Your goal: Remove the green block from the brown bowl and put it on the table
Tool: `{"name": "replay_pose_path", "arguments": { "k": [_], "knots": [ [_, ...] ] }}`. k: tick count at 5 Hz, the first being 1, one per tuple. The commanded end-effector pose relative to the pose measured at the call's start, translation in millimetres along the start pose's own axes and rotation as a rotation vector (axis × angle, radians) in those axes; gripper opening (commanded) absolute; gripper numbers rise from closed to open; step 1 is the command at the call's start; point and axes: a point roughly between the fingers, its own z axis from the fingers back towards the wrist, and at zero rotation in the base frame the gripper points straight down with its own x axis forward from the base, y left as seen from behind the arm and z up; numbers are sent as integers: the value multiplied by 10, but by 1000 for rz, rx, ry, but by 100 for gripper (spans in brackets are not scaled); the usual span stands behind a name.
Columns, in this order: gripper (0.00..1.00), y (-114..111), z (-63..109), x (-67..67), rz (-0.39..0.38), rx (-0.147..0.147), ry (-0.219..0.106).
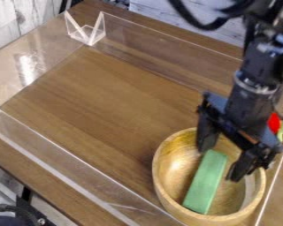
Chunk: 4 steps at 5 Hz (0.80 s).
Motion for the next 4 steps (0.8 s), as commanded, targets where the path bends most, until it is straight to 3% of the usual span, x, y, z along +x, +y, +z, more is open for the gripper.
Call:
{"name": "replay_pose_path", "arguments": {
  "k": [1,2,3,4],
  "knots": [
    [100,51,62,26,-44,-8,-68],
    [100,43,44,22,-91,-13,-78],
    [100,-17,28,-129,-56,-28,-87],
    [100,-90,120,-204,7,-15,-110]
  ]
}}
